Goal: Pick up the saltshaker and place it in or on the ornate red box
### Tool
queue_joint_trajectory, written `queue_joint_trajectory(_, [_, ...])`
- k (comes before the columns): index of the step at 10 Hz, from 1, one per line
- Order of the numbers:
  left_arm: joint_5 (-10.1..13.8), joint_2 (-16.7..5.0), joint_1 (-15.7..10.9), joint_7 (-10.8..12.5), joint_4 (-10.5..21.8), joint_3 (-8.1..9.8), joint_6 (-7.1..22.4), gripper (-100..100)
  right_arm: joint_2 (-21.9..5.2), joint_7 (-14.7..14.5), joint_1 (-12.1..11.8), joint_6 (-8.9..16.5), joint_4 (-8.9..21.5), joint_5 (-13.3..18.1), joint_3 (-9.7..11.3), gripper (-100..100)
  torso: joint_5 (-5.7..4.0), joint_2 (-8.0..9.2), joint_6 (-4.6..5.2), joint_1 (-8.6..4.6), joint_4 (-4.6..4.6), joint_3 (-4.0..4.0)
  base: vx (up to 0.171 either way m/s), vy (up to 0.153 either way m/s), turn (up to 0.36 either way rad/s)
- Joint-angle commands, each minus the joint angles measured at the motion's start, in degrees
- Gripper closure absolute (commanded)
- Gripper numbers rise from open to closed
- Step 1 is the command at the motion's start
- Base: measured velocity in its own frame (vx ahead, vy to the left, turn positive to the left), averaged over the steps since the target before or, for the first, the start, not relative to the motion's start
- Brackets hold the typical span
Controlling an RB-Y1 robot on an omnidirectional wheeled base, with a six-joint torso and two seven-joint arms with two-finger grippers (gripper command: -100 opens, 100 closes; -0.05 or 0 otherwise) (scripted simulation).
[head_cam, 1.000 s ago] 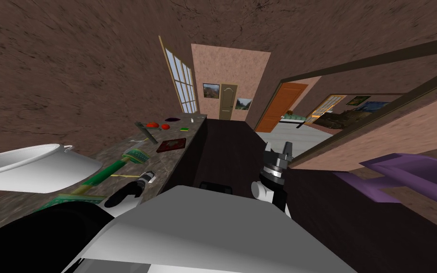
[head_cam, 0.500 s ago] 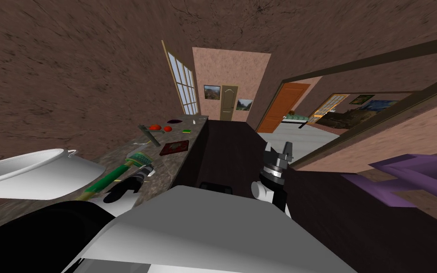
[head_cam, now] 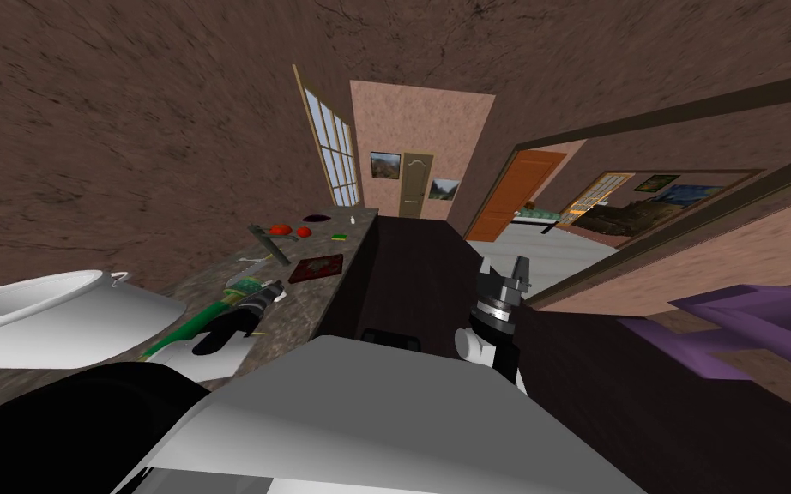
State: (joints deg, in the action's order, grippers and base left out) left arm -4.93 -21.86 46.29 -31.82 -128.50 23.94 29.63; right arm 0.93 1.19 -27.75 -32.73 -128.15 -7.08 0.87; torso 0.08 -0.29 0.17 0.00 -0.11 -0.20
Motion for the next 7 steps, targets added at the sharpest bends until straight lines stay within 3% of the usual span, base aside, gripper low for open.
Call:
queue_joint_trajectory(1, [-0.4, -2.0, -1.4, 0.3, 1.5, -0.30, -2.9, 100, 0.0, 0.0, 0.0, 0.0, 0.0, 0.0, 0.0, 0, 0.00, 0.00, 0.00, 0.00, 0.00, 0.00, 0.006, -0.005, 0.021])
queue_joint_trajectory(4, [-1.2, -5.0, -3.7, 1.0, 4.1, -1.16, -8.0, 100, 0.0, 0.0, 0.0, 0.0, 0.0, 0.0, 0.0, 0, -0.02, 0.06, 0.05, -0.02, 0.01, 0.04, 0.001, -0.002, 0.006])
queue_joint_trajectory(5, [-1.2, -5.0, -3.7, 1.0, 4.1, -1.16, -8.4, 100, 0.0, 0.0, 0.0, 0.0, 0.0, 0.0, 0.0, 0, -0.03, 0.06, 0.08, -0.05, 0.02, 0.04, 0.000, 0.000, 0.000])
queue_joint_trajectory(7, [-1.9, -8.1, -6.1, 1.7, 7.1, -2.21, -12.4, 100, 0.0, 0.0, 0.0, 0.0, 0.0, 0.0, 0.0, 0, -0.02, 0.07, 0.06, -0.02, 0.00, 0.03, -0.004, -0.001, 0.004])
